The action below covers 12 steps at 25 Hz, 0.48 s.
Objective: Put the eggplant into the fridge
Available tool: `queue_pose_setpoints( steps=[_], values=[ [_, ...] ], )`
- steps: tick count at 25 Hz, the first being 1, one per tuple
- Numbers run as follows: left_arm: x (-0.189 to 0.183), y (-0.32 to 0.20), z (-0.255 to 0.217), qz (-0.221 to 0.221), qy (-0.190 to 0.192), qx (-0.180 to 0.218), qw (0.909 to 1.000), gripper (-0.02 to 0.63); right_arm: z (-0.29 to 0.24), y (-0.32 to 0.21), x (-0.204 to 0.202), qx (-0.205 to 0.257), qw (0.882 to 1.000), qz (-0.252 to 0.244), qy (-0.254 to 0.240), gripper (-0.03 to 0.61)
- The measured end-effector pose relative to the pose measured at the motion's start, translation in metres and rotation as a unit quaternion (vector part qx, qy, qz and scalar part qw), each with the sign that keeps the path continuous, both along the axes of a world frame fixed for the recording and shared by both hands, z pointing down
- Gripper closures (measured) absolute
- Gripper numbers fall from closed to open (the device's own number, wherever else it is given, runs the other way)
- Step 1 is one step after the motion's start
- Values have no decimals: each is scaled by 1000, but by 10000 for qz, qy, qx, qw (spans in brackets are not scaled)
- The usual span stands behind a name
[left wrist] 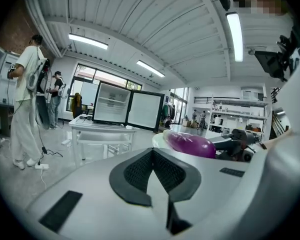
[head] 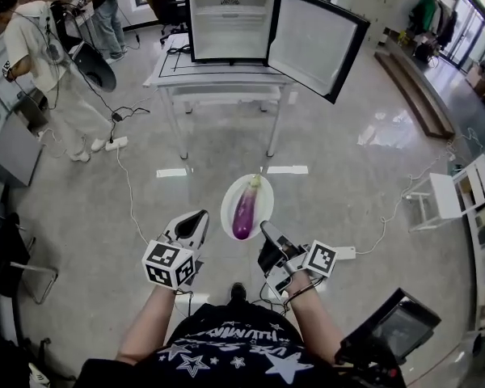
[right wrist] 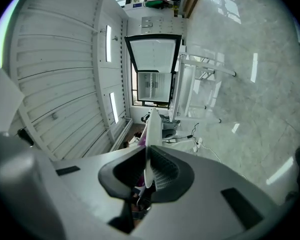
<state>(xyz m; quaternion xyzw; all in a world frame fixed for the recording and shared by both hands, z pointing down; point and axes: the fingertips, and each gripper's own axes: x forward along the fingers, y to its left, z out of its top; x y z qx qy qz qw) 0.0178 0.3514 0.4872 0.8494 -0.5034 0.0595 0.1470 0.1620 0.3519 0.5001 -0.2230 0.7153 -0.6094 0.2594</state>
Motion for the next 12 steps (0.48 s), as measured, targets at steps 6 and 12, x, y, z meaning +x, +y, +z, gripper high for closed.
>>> queue_pose_setpoints(
  steps=[6,12],
  values=[
    [5,-22,7,-178,-15,-30,9998,604,6,-29,2,23,9997,-257,48,555],
    [7,-33,7,-317,-5,-51,9995,604,5,-47,0,78,9990,-446,50,555]
  ],
)
